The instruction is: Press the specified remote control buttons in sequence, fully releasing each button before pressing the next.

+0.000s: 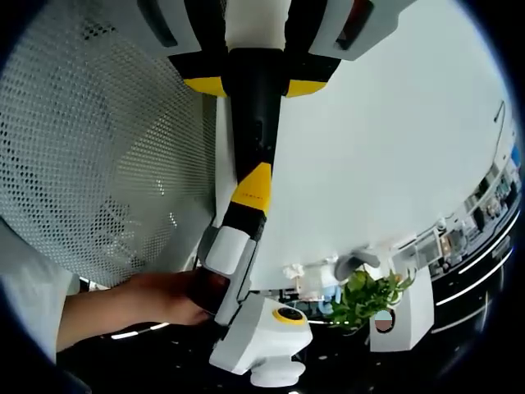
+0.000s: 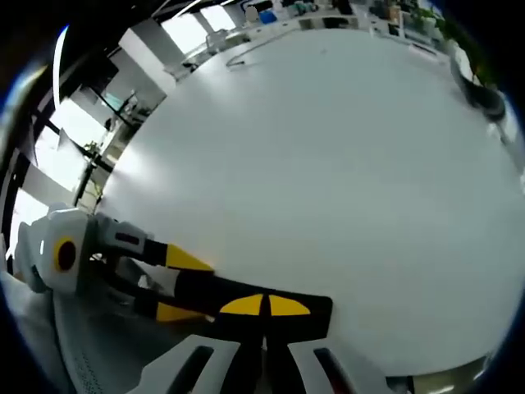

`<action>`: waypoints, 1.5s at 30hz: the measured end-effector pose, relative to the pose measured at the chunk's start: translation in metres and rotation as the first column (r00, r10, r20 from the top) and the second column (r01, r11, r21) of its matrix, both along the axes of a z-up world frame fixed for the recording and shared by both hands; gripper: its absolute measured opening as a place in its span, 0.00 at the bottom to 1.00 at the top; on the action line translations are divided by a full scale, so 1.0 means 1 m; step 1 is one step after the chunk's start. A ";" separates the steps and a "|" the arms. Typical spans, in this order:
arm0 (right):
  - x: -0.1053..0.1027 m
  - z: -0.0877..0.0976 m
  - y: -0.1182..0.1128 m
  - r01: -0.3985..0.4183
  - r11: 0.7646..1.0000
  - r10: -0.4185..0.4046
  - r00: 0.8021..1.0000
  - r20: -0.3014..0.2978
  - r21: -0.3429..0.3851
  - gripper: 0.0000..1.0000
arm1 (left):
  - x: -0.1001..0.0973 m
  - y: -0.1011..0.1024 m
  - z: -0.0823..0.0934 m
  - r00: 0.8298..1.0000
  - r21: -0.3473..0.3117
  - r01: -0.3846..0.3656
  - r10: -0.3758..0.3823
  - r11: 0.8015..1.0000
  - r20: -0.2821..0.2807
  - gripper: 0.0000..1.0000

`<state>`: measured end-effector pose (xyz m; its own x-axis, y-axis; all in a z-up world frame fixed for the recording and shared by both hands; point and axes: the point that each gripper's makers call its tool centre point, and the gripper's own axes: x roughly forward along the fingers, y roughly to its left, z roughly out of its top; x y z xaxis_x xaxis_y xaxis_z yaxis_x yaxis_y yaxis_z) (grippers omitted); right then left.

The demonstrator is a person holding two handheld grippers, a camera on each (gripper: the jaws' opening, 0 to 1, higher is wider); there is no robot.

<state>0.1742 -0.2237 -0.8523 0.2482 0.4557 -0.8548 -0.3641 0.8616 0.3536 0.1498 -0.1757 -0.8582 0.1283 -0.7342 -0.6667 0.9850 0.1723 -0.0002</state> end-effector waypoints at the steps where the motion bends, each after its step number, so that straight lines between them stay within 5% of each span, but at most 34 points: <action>1: 0.000 0.000 0.000 -0.001 1.000 0.001 1.000 0.002 -0.002 0.00 | 0.000 0.000 0.000 1.000 0.000 0.000 0.000 1.000 0.000 0.25; 11: 0.002 -0.001 -0.001 0.030 1.000 -0.030 0.999 -0.022 -0.008 0.00 | 0.000 0.000 0.000 1.000 0.000 -0.001 0.001 1.000 0.002 0.24; 20: 0.003 -0.003 -0.002 0.039 0.998 -0.050 0.969 -0.243 -0.049 0.00 | 0.001 0.000 0.000 1.000 0.006 -0.004 0.004 1.000 0.003 0.24; 24: 0.002 -0.004 -0.004 0.077 0.997 -0.080 0.968 -0.237 -0.025 0.00 | 0.001 0.000 0.000 1.000 0.007 -0.004 0.004 1.000 0.003 0.24; 28: 0.003 -0.001 -0.004 0.225 0.972 -0.211 0.961 -0.180 0.066 0.00 | 0.001 0.000 0.000 1.000 0.012 -0.002 0.002 1.000 0.001 0.24; 34: 0.003 0.001 -0.005 0.269 0.952 -0.259 0.962 -0.085 0.147 0.00 | 0.001 0.000 0.000 1.000 0.014 -0.002 0.002 1.000 0.001 0.24; 36: -0.001 0.001 -0.006 0.313 0.940 -0.289 0.941 -0.175 0.135 0.00 | 0.001 0.000 0.000 1.000 0.013 -0.001 0.001 1.000 0.000 0.24; 40: -0.001 0.001 -0.006 0.309 0.940 -0.281 0.942 -0.183 0.148 0.00 | 0.000 -0.001 0.000 1.000 0.013 0.002 -0.002 1.000 0.005 0.24; 45: -0.015 0.003 0.005 0.305 0.938 -0.253 0.927 -0.278 0.166 0.00 | 0.000 -0.001 0.000 1.000 0.009 0.002 -0.002 1.000 0.004 0.24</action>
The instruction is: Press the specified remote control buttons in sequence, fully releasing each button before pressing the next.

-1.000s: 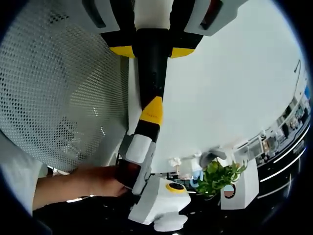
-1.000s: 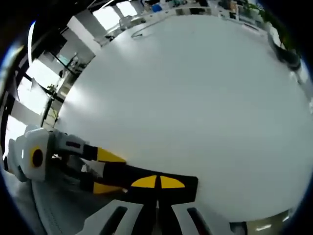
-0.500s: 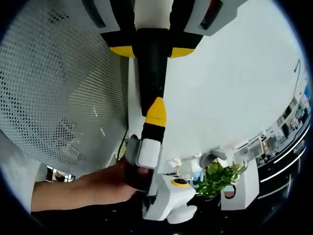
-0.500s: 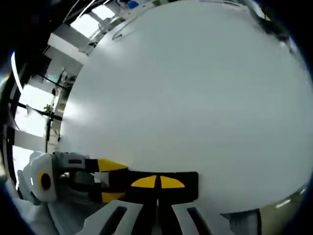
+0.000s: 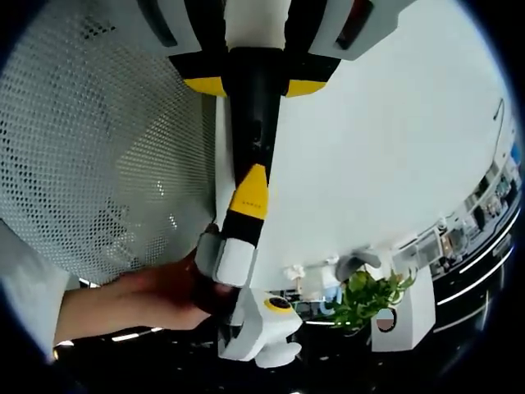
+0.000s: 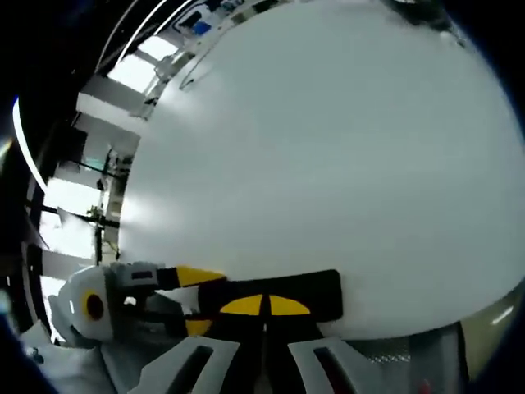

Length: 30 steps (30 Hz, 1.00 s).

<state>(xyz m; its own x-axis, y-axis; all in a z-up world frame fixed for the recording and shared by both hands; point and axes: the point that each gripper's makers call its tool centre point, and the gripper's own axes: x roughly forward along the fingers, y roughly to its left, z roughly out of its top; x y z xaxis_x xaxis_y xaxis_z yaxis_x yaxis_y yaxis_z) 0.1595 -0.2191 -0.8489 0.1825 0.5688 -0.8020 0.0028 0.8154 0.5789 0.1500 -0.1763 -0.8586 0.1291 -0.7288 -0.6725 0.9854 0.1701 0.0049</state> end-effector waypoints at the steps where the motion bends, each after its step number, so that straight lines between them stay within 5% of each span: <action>1: -0.001 -0.001 0.001 -0.006 1.000 0.006 1.000 -0.004 -0.002 0.00 | 0.000 0.000 0.000 1.000 0.000 0.000 0.000 1.000 0.001 0.24; 19: 0.001 -0.003 -0.002 -0.049 0.996 0.052 0.998 0.040 -0.072 0.00 | -0.001 -0.001 0.001 1.000 -0.002 0.018 -0.018 1.000 0.022 0.24; 27: 0.001 -0.002 -0.003 -0.037 0.999 0.038 0.999 0.034 -0.040 0.00 | 0.000 -0.001 0.001 1.000 0.010 0.012 -0.012 1.000 0.011 0.24; 30: 0.001 -0.001 -0.006 0.037 0.999 -0.037 0.999 0.005 -0.002 0.00 | 0.000 0.000 0.001 1.000 0.013 0.009 -0.009 1.000 0.009 0.24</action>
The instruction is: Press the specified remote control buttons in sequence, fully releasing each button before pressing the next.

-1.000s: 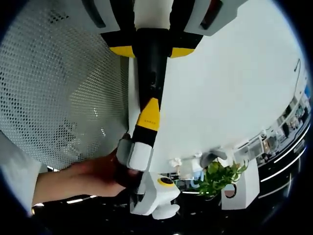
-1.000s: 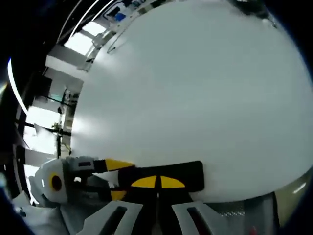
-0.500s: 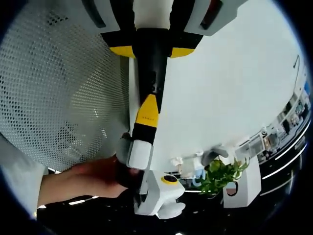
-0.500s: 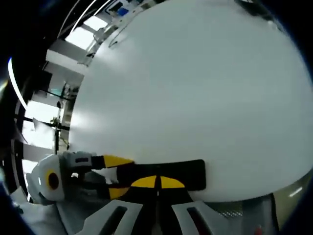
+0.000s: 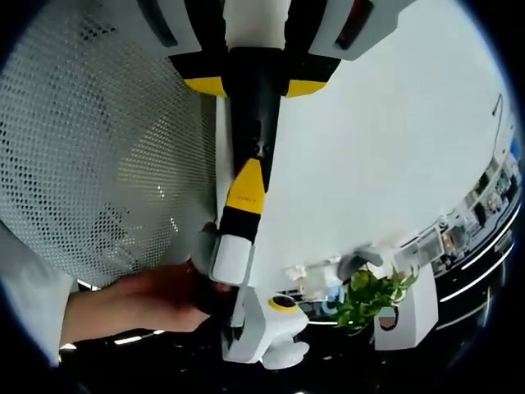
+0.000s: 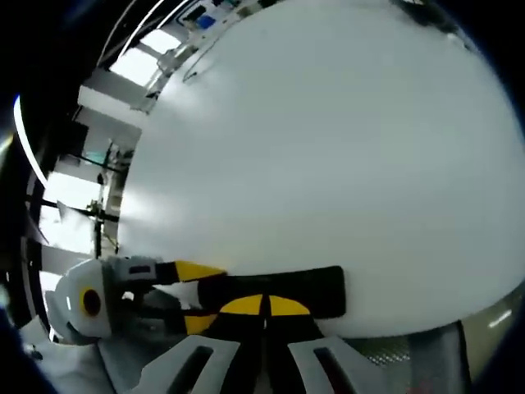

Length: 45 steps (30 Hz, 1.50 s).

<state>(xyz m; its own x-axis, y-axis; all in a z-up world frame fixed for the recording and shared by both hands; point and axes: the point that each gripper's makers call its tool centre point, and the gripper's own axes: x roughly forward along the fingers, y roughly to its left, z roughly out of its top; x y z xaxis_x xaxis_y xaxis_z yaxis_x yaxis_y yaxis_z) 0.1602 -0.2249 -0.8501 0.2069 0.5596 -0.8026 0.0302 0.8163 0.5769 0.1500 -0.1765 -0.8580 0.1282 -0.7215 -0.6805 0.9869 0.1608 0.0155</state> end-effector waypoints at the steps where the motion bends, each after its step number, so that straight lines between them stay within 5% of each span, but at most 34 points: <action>1: -0.001 0.000 -0.002 -0.003 1.000 0.003 1.000 -0.005 -0.005 0.00 | 0.000 0.000 0.000 1.000 0.000 0.000 0.000 1.000 0.001 0.24; 9: -0.003 -0.001 -0.016 0.072 0.997 -0.074 0.996 -0.049 -0.029 0.00 | 0.002 0.002 0.000 1.000 0.015 -0.005 0.005 1.000 0.013 0.24; 27: -0.007 -0.005 -0.007 -0.097 0.985 0.097 0.995 -0.004 -0.145 0.00 | 0.002 0.001 0.000 0.999 0.007 0.012 -0.013 1.000 0.036 0.24; 45: -0.007 -0.004 -0.008 -0.128 0.978 0.130 0.991 0.003 -0.162 0.00 | 0.002 0.001 0.001 0.999 0.013 0.018 -0.018 1.000 0.040 0.24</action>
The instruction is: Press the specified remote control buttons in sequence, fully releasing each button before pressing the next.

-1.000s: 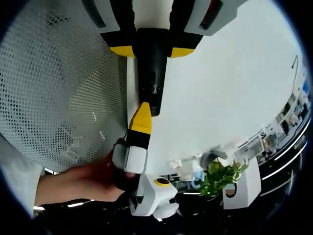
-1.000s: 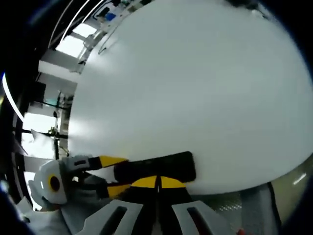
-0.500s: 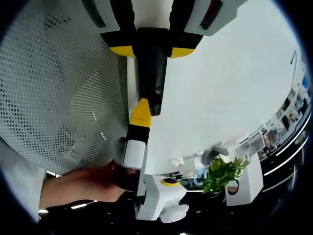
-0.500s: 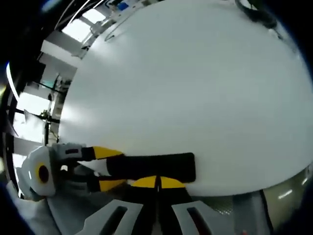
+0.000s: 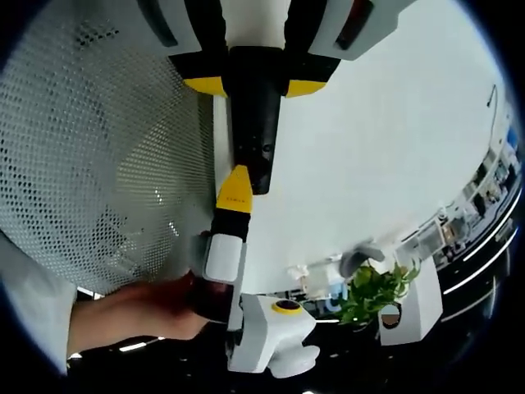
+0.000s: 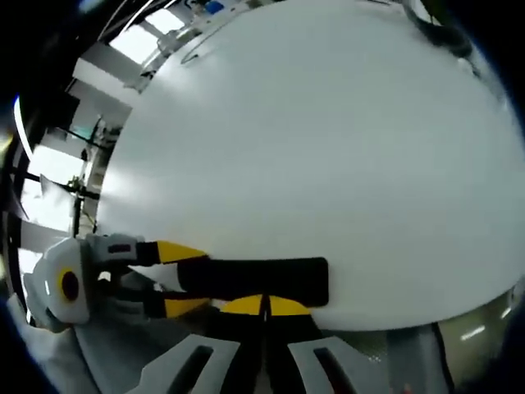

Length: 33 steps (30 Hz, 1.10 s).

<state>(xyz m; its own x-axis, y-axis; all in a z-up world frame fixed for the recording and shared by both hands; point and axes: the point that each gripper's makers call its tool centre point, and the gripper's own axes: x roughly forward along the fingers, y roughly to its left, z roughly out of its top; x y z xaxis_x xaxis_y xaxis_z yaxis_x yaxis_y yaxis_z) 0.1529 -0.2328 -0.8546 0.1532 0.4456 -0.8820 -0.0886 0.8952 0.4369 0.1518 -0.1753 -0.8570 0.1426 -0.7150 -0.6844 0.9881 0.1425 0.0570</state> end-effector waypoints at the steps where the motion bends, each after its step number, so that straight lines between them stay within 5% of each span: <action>1: 0.000 0.000 0.000 0.005 1.000 -0.005 1.000 -0.006 0.001 0.00 | 0.000 0.000 0.000 1.000 0.000 0.001 -0.001 1.000 -0.002 0.24; 15: 0.012 0.004 0.002 -0.030 0.999 0.033 0.996 0.083 -0.038 0.00 | -0.002 0.000 -0.001 1.000 0.005 -0.006 0.006 1.000 -0.022 0.24; 33: 0.011 0.001 0.004 -0.125 0.985 0.139 0.984 0.112 -0.122 0.00 | -0.001 0.000 -0.001 0.999 0.000 -0.012 0.012 1.000 -0.035 0.24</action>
<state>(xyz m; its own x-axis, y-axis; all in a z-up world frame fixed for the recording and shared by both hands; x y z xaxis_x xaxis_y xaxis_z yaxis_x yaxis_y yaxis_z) 0.1640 -0.2292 -0.8532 0.2070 0.3661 -0.9073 -0.2548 0.9155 0.3113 0.1504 -0.1749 -0.8579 0.1270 -0.7137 -0.6889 0.9878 0.1542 0.0223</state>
